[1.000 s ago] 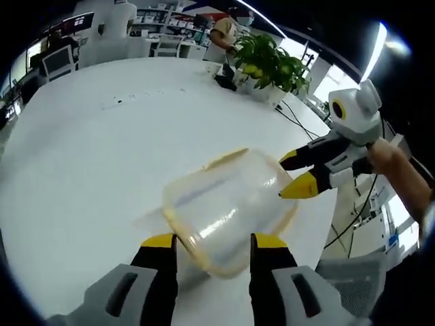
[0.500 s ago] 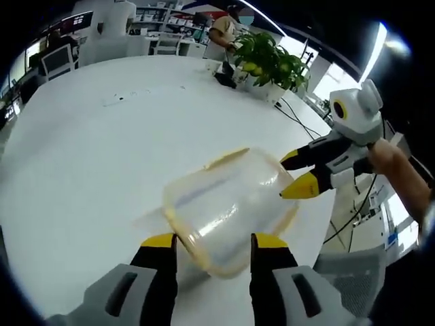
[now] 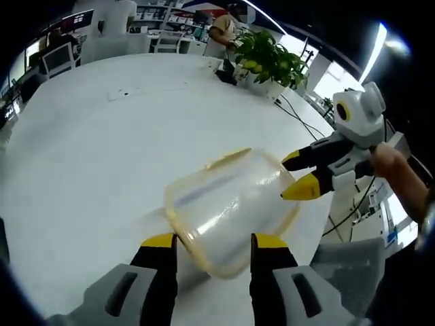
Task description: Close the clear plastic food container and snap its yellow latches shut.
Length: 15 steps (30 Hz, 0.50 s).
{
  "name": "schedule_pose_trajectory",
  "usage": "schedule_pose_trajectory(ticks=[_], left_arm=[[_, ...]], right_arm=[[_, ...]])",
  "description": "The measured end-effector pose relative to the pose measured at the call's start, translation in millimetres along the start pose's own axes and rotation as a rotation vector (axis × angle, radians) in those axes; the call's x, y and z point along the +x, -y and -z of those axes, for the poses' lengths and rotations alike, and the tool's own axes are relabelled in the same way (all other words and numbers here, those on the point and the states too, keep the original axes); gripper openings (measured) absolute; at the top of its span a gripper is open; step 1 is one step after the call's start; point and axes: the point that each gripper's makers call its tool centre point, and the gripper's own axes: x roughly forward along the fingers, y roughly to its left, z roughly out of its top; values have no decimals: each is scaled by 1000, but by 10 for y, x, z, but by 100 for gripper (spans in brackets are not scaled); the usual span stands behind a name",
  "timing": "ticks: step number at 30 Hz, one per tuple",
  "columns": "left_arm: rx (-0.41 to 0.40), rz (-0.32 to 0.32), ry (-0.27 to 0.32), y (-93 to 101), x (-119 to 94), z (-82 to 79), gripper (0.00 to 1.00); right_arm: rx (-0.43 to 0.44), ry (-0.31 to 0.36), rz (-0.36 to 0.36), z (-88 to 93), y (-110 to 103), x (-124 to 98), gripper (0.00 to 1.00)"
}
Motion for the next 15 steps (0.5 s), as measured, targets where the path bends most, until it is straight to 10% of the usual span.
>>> schedule_pose_trajectory(ticks=[15], left_arm=[[-8,0,-9,-95,-138,159,35]], right_arm=[[1,-1,-3,39,-213,47,37]])
